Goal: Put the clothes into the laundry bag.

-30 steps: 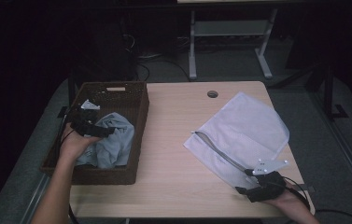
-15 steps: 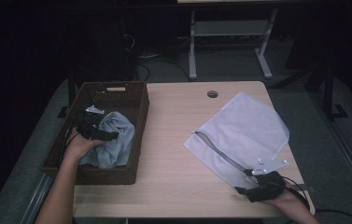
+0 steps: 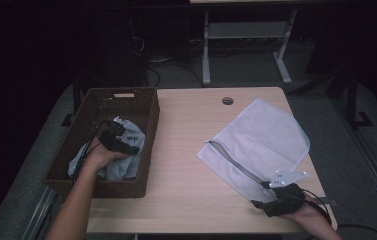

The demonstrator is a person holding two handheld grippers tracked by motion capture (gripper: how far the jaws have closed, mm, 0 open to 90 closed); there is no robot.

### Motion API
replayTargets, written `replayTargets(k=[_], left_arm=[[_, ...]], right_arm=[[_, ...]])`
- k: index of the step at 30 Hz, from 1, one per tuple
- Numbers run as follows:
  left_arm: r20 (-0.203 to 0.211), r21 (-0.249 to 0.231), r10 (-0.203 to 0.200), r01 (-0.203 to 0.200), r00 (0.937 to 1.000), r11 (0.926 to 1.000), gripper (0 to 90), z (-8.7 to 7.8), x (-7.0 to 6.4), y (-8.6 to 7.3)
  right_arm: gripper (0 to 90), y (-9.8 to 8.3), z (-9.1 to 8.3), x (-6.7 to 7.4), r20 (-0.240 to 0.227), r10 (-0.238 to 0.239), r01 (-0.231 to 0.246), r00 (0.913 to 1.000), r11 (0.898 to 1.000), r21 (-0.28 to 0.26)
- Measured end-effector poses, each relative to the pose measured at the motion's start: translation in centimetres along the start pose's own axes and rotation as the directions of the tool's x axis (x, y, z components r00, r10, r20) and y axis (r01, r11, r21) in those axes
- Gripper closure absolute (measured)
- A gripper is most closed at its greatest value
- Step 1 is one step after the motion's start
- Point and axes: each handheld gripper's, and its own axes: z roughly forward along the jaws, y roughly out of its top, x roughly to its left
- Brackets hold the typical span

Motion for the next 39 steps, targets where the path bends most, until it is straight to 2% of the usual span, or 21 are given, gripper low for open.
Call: replayTargets(k=[1,3,7,9,12,14,15,17,20,21,24,29,30,31,37,39], left_arm=[[-0.006,0.025,0.012,-0.012,0.9999,0.9996,9.2,0.3,-0.1,-0.1],[-0.010,0.039,0.011,-0.010,0.9999,0.9992,9.4,0.7,-0.1,-0.2],[-0.010,0.050,0.015,-0.014,0.9998,0.9987,10.1,0.8,-0.1,-0.2],[-0.019,0.054,0.004,-0.003,0.9998,0.9985,14.5,0.7,-0.1,-0.2],[-0.018,0.051,-0.014,0.015,0.9997,0.9986,34.8,0.3,0.2,-0.3],[-0.043,0.067,-0.018,0.021,0.9989,0.9975,52.1,-0.2,0.6,-0.3],[-0.051,0.076,-0.009,0.013,0.9986,0.9970,57.8,-0.2,0.5,-0.3],[-0.065,0.091,0.000,0.006,0.9979,0.9959,62.1,-0.4,0.2,-0.1],[-0.057,0.094,-0.011,0.017,0.9983,0.9954,64.9,-0.6,0.4,0.0],[-0.045,0.099,-0.035,0.039,0.9984,0.9943,65.1,-1.0,0.5,0.0],[-0.038,0.088,-0.052,0.055,0.9979,0.9946,65.5,-1.4,0.6,0.1],[0.007,0.008,-0.105,0.105,0.9944,0.9944,66.4,-3.1,1.0,0.1],[0.007,0.008,-0.105,0.105,0.9944,0.9944,66.5,-3.1,1.0,0.1],[0.020,-0.023,-0.118,0.119,0.9928,0.9927,66.5,-3.8,1.2,0.0],[0.028,-0.069,-0.119,0.120,0.9925,0.9903,66.7,-5.2,1.3,-0.1],[0.053,-0.111,-0.132,0.137,0.9899,0.9843,66.8,-6.3,1.4,0.0]], right_arm=[[25.4,0.0,0.0,0.0,0.000,-0.001,0.001,1.0000,1.000,0.001],[25.4,0.0,0.1,0.1,0.000,-0.005,0.005,1.0000,1.000,0.003],[25.5,0.0,0.1,0.2,0.000,-0.009,0.009,1.0000,1.000,0.007],[25.5,0.0,0.1,0.2,0.000,-0.011,0.011,0.9999,1.000,0.007],[25.6,0.0,0.1,0.1,0.000,-0.013,0.013,0.9999,1.000,0.007],[25.7,0.0,0.1,0.2,-0.003,-0.012,0.012,0.9999,1.000,0.012],[25.7,0.0,0.1,0.2,-0.003,-0.012,0.012,0.9999,1.000,0.014],[25.7,0.0,0.2,0.2,-0.004,-0.012,0.012,0.9999,1.000,0.014],[25.7,0.0,0.1,0.2,-0.003,-0.011,0.011,0.9999,1.000,0.012],[25.7,0.0,0.1,0.1,-0.001,-0.012,0.012,0.9999,1.000,0.011],[25.7,0.0,0.1,0.1,0.000,-0.008,0.008,1.0000,1.000,0.013],[25.8,0.0,0.1,0.0,0.000,-0.005,0.005,1.0000,1.000,0.010],[25.8,0.0,0.1,0.0,0.000,-0.005,0.005,1.0000,1.000,0.010],[25.7,-0.1,0.1,0.0,-0.001,-0.003,0.003,1.0000,1.000,0.011],[25.8,-0.1,0.1,0.0,-0.002,-0.004,0.004,1.0000,1.000,0.011],[25.7,-0.1,0.1,0.0,-0.001,-0.005,0.006,1.0000,1.000,0.009]])
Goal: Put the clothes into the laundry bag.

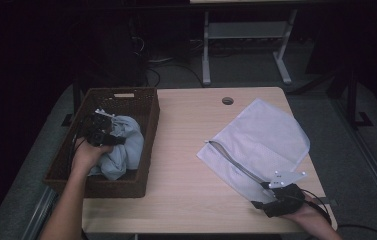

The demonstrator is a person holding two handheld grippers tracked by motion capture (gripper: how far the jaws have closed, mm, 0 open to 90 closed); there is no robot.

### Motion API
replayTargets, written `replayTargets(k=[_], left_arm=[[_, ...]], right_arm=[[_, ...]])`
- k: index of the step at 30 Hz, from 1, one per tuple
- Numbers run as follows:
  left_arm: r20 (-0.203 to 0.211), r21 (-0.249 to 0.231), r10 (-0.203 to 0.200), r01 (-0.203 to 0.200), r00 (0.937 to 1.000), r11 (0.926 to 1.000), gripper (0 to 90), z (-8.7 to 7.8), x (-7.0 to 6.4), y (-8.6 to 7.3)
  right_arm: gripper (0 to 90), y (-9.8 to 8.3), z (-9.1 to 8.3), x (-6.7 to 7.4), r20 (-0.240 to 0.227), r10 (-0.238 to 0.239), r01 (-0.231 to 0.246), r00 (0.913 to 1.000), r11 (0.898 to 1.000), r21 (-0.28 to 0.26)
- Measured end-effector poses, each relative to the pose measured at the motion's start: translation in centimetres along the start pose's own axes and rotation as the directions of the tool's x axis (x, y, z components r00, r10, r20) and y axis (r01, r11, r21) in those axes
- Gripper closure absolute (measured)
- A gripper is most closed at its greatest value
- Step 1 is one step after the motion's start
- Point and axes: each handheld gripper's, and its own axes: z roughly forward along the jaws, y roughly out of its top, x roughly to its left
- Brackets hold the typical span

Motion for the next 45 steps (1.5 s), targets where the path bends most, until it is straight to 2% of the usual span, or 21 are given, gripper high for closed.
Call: replayTargets(k=[1,2,3,6,7,9,15,22,25,26,27,28,33,34,35,38,39,40,43,44,45], left_arm=[[0.000,0.000,0.000,0.000,1.0000,1.0000,66.8,0.0,0.0,0.0],[0.031,-0.011,-0.026,0.026,0.9992,0.9996,66.8,-0.6,0.0,0.2],[0.031,-0.011,-0.026,0.026,0.9992,0.9996,66.8,-0.6,0.0,0.2],[0.031,-0.032,-0.007,0.008,0.9995,0.9994,66.9,-1.6,-0.5,0.7],[0.031,-0.032,-0.007,0.008,0.9995,0.9994,66.9,-1.6,-0.5,0.7],[0.040,-0.066,-0.004,0.007,0.9992,0.9978,67.0,-2.7,-0.7,1.0],[0.050,-0.099,0.011,-0.006,0.9987,0.9950,67.2,-4.5,-1.2,1.9],[0.073,-0.158,0.031,-0.019,0.9969,0.9873,67.3,-7.2,-2.7,3.6],[0.078,-0.170,0.040,-0.027,0.9962,0.9851,67.4,-7.8,-3.1,4.1],[0.093,-0.190,0.051,-0.032,0.9944,0.9813,67.4,-8.5,-3.6,4.6],[0.093,-0.190,0.051,-0.032,0.9944,0.9813,67.5,-8.5,-3.6,4.6],[0.104,-0.210,0.063,-0.040,0.9925,0.9769,67.6,-9.2,-4.1,5.1],[0.117,-0.240,0.092,-0.061,0.9889,0.9687,67.8,-10.5,-5.3,6.2],[0.125,-0.252,0.110,-0.076,0.9860,0.9646,67.8,-11.1,-5.9,6.8],[0.125,-0.252,0.110,-0.076,0.9860,0.9646,67.8,-11.1,-5.9,6.8],[0.140,-0.283,0.145,-0.101,0.9795,0.9537,67.8,-12.3,-7.5,8.2],[0.140,-0.283,0.145,-0.101,0.9795,0.9537,67.8,-12.3,-7.5,8.2],[0.150,-0.298,0.167,-0.116,0.9746,0.9475,67.8,-12.8,-8.3,8.9],[0.163,-0.308,0.186,-0.129,0.9690,0.9427,67.8,-13.2,-9.1,9.6],[0.171,-0.319,0.208,-0.146,0.9630,0.9366,67.8,-13.5,-10.0,10.4],[0.171,-0.319,0.208,-0.146,0.9630,0.9366,67.8,-13.5,-10.0,10.4]], right_arm=[[25.7,0.0,0.0,0.0,0.000,0.000,0.000,1.0000,1.000,0.000],[25.8,0.0,0.0,0.0,0.000,0.003,-0.003,1.0000,1.000,0.001],[25.8,0.0,0.0,0.0,0.000,0.003,-0.003,1.0000,1.000,0.001],[25.8,0.0,0.0,0.0,0.000,0.003,-0.003,1.0000,1.000,0.000],[25.8,0.0,0.0,0.0,0.000,0.003,-0.003,1.0000,1.000,0.000],[25.8,0.0,-0.1,0.0,0.002,0.007,-0.007,1.0000,1.000,0.000],[25.8,0.0,-0.1,0.0,0.000,0.010,-0.010,1.0000,1.000,-0.002],[25.8,0.0,-0.1,0.0,0.002,0.008,-0.008,1.0000,1.000,-0.003],[25.8,0.0,-0.1,-0.1,0.001,0.010,-0.010,1.0000,1.000,-0.003],[25.8,0.0,0.0,-0.1,0.001,0.008,-0.008,1.0000,1.000,-0.003],[25.8,0.0,0.0,-0.1,0.001,0.008,-0.008,1.0000,1.000,-0.003],[25.8,0.0,0.0,-0.1,0.002,0.008,-0.008,1.0000,1.000,-0.003],[25.8,0.0,-0.1,-0.1,0.001,0.011,-0.011,0.9999,1.000,-0.003],[25.7,0.0,-0.1,-0.1,0.002,0.011,-0.011,0.9999,1.000,-0.003],[25.7,0.0,-0.1,-0.1,0.002,0.011,-0.011,0.9999,1.000,-0.003],[25.7,0.0,-0.1,-0.1,0.002,0.010,-0.010,0.9999,1.000,-0.003],[25.7,0.0,-0.1,-0.1,0.002,0.010,-0.010,0.9999,1.000,-0.003],[25.7,0.0,-0.1,-0.1,0.002,0.010,-0.010,0.9999,1.000,-0.003],[25.7,0.0,-0.1,-0.1,0.003,0.011,-0.011,0.9999,1.000,-0.003],[25.8,0.1,-0.1,0.0,0.003,0.009,-0.009,1.0000,1.000,-0.005],[25.8,0.1,-0.1,0.0,0.003,0.009,-0.009,1.0000,1.000,-0.005]])
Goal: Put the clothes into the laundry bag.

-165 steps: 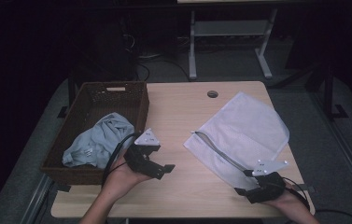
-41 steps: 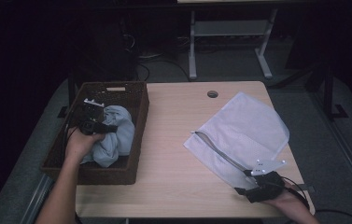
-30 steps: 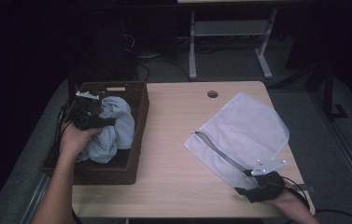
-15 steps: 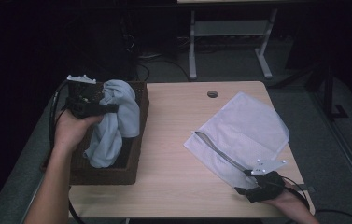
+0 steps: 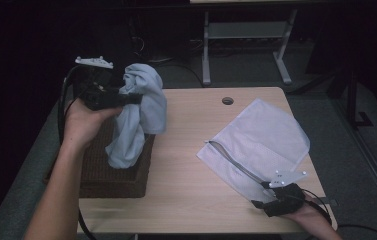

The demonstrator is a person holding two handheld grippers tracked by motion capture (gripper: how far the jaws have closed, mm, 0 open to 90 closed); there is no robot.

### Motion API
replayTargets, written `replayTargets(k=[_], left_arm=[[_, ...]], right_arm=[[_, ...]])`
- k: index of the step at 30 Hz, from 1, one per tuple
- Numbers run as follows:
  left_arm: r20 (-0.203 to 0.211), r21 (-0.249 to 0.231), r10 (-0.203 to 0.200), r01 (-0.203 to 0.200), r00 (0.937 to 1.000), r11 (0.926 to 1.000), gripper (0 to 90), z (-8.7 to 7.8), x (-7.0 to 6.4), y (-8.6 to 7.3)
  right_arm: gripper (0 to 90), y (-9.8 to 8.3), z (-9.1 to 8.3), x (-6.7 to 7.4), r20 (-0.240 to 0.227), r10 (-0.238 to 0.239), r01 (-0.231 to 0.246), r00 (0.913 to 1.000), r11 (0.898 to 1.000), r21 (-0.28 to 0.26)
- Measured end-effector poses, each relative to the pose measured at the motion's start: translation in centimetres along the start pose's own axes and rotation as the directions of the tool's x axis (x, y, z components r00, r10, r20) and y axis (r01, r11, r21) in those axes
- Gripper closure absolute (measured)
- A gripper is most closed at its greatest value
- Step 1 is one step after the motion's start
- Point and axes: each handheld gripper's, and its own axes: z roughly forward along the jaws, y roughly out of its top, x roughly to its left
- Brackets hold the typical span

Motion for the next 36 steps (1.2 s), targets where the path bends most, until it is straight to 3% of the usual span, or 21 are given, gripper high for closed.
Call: replayTargets(k=[1,7,10,11,17,19,27,36], left_arm=[[0.015,-0.006,0.022,-0.022,0.9997,0.9998,67.8,0.1,-0.8,1.0],[0.074,-0.023,0.072,-0.071,0.9946,0.9972,67.8,1.0,-3.1,3.5],[0.099,-0.029,0.081,-0.078,0.9918,0.9965,67.7,1.6,-3.8,3.9],[0.127,-0.033,0.088,-0.084,0.9880,0.9959,67.8,2.2,-4.5,4.2],[0.182,-0.029,0.106,-0.102,0.9776,0.9944,67.7,3.9,-6.0,4.6],[0.201,-0.015,0.114,-0.113,0.9730,0.9934,67.7,5.1,-6.8,4.2],[0.226,0.036,0.119,-0.130,0.9667,0.9908,67.7,7.4,-8.0,1.7],[0.238,0.099,0.091,-0.117,0.9670,0.9882,67.6,9.7,-8.2,-2.5]], right_arm=[[25.7,0.0,0.0,0.0,-0.001,0.003,-0.003,1.0000,1.000,0.000],[25.8,0.0,-0.1,0.0,-0.002,0.003,-0.003,1.0000,1.000,-0.004],[25.7,0.0,-0.2,0.0,-0.002,0.000,0.000,1.0000,1.000,-0.006],[25.8,0.0,-0.2,0.0,-0.002,0.000,0.000,1.0000,1.000,-0.008],[25.8,0.0,-0.3,0.0,-0.001,0.000,0.000,1.0000,1.000,-0.010],[25.8,0.0,-0.3,0.0,0.000,0.000,0.000,1.0000,1.000,-0.014],[26.2,0.1,-0.5,0.0,-0.002,-0.001,0.001,1.0000,1.000,-0.025],[28.6,1.3,-1.0,-0.6,-0.001,-0.006,0.006,1.0000,0.998,-0.067]])
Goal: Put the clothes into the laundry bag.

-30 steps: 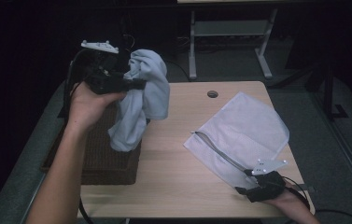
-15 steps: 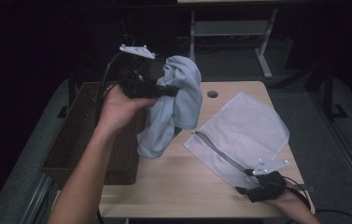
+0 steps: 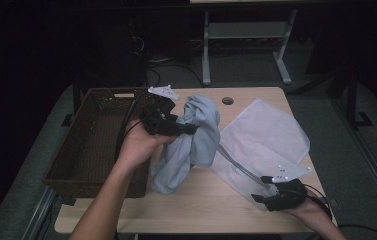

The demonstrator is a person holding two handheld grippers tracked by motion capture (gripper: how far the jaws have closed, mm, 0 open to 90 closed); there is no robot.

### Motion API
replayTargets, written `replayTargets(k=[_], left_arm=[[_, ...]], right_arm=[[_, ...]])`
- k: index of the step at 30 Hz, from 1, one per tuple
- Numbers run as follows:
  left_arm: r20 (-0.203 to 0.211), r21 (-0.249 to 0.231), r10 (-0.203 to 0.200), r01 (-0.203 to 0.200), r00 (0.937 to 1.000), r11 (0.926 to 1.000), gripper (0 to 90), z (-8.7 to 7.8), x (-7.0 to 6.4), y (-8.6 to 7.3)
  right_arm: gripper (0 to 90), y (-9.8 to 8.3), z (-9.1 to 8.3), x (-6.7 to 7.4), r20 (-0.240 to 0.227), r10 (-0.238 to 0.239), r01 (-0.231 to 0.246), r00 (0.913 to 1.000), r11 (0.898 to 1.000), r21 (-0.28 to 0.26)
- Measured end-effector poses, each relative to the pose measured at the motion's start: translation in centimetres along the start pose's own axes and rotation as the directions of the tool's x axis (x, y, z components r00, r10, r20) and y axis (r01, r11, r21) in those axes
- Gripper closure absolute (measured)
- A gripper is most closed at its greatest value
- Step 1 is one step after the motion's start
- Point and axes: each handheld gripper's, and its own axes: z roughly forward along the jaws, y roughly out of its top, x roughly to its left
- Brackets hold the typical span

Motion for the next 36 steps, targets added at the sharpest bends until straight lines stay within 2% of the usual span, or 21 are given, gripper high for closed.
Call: replayTargets(k=[6,10,14,20,23,26,30,36], left_arm=[[0.012,0.015,-0.023,0.023,0.9997,0.9996,67.5,0.9,0.2,-1.9],[0.015,0.029,-0.039,0.038,0.9991,0.9988,67.5,1.7,0.3,-3.6],[0.007,0.060,-0.045,0.044,0.9990,0.9972,67.4,2.8,0.4,-4.9],[0.007,0.061,-0.064,0.064,0.9979,0.9961,67.3,3.8,0.8,-6.3],[0.012,0.062,-0.075,0.074,0.9971,0.9953,67.3,4.2,1.0,-6.8],[0.020,0.060,-0.086,0.085,0.9961,0.9946,67.3,4.5,1.2,-7.3],[0.020,0.075,-0.086,0.084,0.9961,0.9937,67.2,4.8,1.4,-7.6],[0.025,0.080,-0.094,0.092,0.9953,0.9926,67.2,5.1,1.6,-8.0]], right_arm=[[30.2,1.1,-0.3,-0.8,0.013,0.009,-0.008,0.9999,1.000,-0.029],[33.3,2.6,-0.1,-1.8,0.035,0.009,-0.008,0.9994,0.999,-0.038],[35.1,4.2,0.8,-3.1,0.040,0.023,-0.021,0.9990,0.999,-0.044],[38.1,6.1,2.1,-4.6,0.057,0.028,-0.026,0.9980,0.998,-0.050],[39.7,6.9,3.4,-5.6,0.068,0.026,-0.024,0.9974,0.999,-0.030],[41.2,7.0,4.8,-6.4,0.068,0.034,-0.033,0.9971,0.999,-0.015],[40.7,6.2,6.5,-6.8,0.082,0.024,-0.027,0.9964,0.999,0.046],[38.5,5.7,7.8,-6.9,0.068,0.015,-0.020,0.9976,0.997,0.081]])
